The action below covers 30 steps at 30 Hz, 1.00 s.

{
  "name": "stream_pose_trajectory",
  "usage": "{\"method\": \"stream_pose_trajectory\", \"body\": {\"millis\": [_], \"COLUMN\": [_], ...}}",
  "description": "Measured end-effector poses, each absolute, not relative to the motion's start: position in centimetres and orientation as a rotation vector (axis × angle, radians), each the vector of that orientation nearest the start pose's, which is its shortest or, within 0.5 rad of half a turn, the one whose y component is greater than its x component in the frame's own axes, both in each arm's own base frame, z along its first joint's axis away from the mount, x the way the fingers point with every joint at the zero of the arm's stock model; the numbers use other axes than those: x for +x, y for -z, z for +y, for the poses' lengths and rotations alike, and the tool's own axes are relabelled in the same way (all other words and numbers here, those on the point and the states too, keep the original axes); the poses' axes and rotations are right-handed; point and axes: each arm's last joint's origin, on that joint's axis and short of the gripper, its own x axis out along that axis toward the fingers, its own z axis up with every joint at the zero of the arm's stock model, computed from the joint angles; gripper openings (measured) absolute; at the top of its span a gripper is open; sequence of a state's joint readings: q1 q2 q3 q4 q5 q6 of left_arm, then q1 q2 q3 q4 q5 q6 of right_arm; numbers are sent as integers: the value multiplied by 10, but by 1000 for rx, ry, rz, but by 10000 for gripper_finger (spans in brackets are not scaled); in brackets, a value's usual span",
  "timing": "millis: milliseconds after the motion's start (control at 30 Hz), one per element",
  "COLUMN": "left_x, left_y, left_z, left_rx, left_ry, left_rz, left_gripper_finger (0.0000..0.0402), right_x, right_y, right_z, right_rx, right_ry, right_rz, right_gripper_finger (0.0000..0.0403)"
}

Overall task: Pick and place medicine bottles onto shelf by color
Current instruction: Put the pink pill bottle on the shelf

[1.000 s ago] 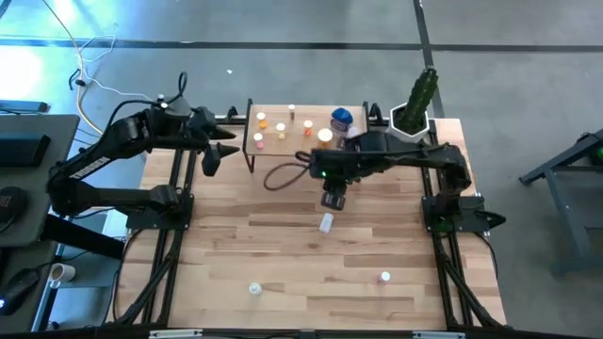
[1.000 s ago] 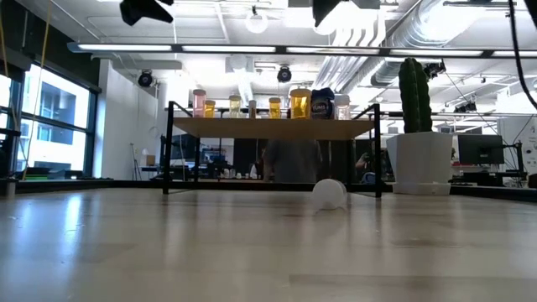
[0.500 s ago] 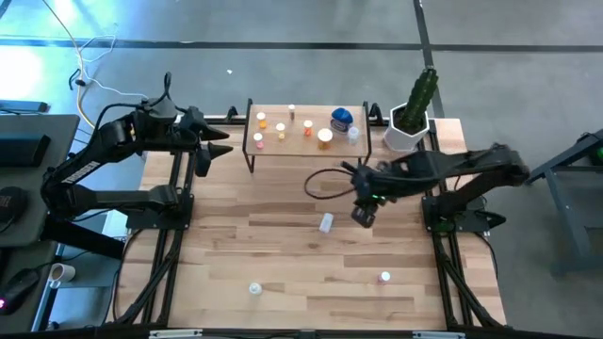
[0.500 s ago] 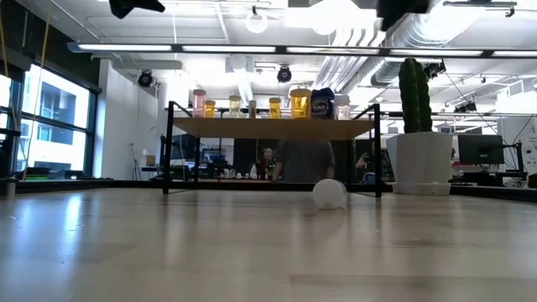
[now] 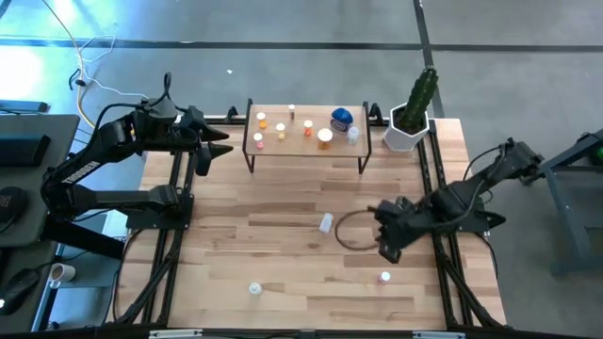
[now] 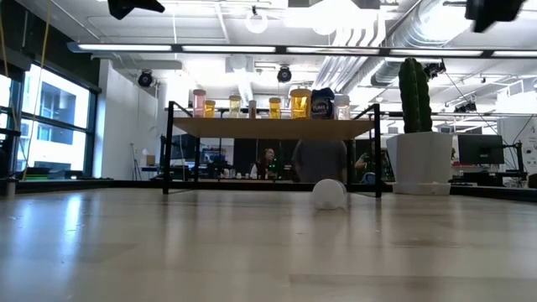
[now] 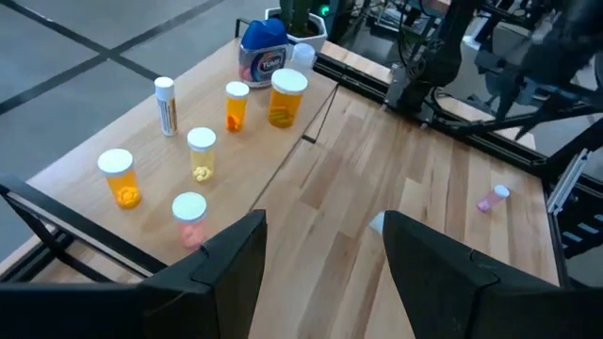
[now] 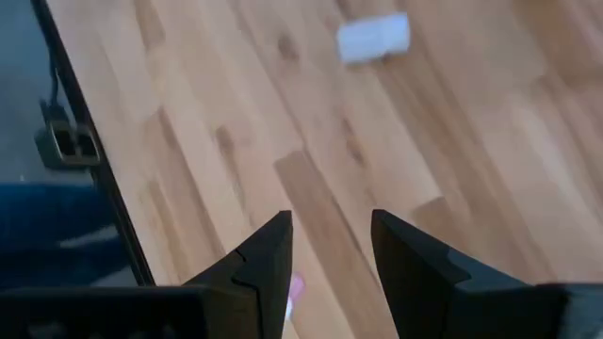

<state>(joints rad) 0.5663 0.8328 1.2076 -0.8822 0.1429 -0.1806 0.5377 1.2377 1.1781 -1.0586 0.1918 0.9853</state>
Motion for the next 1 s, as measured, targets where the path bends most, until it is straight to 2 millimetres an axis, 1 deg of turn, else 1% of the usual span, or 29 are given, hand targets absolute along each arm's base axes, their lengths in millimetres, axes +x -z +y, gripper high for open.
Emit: {"method": "stream_pose_trajectory", "body": {"millis": [200, 367, 633, 833, 1000], "left_x": [114, 114, 114, 114, 114], "left_y": [-397, -397, -398, -398, -398], "left_z": [68, 68, 68, 68, 68], "left_rx": [-356, -356, -355, -359, -376], "left_ry": [-459, -459, -458, -459, -464], "left_rz": [441, 441, 440, 440, 436], "left_gripper_finger": [204, 204, 204, 204, 204], "right_x": [179, 168, 154, 151, 150], "right_y": [-291, -277, -253, -243, -236], "right_z": [138, 154, 163, 171, 178], "right_rx": [401, 387, 434, 429, 374], "right_ry": [107, 50, 87, 54, 80], "right_rz": [1107, 1107, 1148, 1070, 1051], "right_gripper_finger": [138, 138, 138, 138, 138]}}
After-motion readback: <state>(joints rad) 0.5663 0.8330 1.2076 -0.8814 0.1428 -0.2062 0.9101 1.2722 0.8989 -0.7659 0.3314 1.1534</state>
